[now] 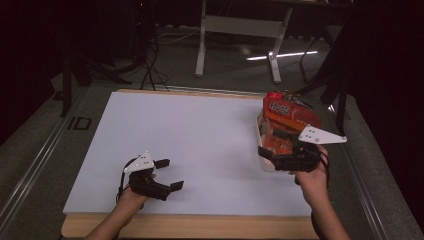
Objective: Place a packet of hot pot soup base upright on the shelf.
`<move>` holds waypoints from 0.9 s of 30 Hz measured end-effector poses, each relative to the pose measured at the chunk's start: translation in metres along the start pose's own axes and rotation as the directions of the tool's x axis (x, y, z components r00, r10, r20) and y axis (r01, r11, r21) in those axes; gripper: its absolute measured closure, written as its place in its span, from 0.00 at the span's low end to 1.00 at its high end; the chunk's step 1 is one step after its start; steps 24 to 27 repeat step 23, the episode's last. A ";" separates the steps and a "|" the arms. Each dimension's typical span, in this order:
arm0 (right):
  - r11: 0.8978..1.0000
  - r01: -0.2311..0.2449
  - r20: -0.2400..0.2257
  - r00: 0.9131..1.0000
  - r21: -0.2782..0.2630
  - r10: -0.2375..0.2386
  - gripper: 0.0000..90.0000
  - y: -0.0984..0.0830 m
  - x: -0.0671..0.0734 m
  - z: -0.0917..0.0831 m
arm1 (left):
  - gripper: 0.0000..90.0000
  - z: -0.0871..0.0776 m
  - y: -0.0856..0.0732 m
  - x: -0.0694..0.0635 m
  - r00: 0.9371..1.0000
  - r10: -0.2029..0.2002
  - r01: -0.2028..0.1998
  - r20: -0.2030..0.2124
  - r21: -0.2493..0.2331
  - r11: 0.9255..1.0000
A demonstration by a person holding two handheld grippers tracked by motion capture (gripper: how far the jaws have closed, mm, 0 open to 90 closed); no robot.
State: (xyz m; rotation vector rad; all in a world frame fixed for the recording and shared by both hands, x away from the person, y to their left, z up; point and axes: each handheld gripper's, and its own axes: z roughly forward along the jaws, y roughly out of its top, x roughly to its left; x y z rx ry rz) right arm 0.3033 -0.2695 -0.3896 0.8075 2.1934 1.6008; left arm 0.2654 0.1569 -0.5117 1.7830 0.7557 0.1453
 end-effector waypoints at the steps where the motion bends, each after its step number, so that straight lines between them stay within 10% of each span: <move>1: 1.000 0.000 0.000 1.000 0.000 0.000 0.15 0.000 0.000 0.000 | 0.02 0.000 0.000 0.000 1.000 0.000 0.000 0.000 0.000 1.000; 27: 0.997 0.023 -0.031 0.999 0.071 -0.021 0.15 -0.058 0.017 0.047 | 0.02 0.001 -0.001 -0.002 1.000 0.022 -0.022 0.005 -0.004 1.000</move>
